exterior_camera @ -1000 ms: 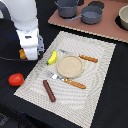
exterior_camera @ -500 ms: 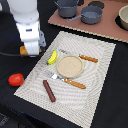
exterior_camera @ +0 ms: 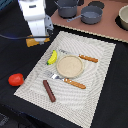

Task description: Interact with the objects in diverse but meaningful ways.

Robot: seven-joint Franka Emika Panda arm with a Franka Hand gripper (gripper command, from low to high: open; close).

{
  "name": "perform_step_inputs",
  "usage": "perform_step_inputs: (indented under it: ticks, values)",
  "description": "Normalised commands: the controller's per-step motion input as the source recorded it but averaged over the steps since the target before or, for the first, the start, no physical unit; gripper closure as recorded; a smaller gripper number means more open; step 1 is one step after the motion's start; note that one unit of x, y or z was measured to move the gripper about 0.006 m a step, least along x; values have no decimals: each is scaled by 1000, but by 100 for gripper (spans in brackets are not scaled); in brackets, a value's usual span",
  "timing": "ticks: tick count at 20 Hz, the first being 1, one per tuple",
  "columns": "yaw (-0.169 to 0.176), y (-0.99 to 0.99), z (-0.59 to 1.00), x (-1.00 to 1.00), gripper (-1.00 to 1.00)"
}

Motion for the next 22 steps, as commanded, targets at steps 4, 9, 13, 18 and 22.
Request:
perform_step_inputs:
  ticks: [4, 9, 13, 18, 22]
  values:
    - [-1, 47, 494, 1000, 100]
    - [0, 20, 452, 1000, 100]
    - [0, 0, 395, 1000, 100]
    - [-10, -29, 254, 1000, 100]
    - [-24, -79, 195, 1000, 100]
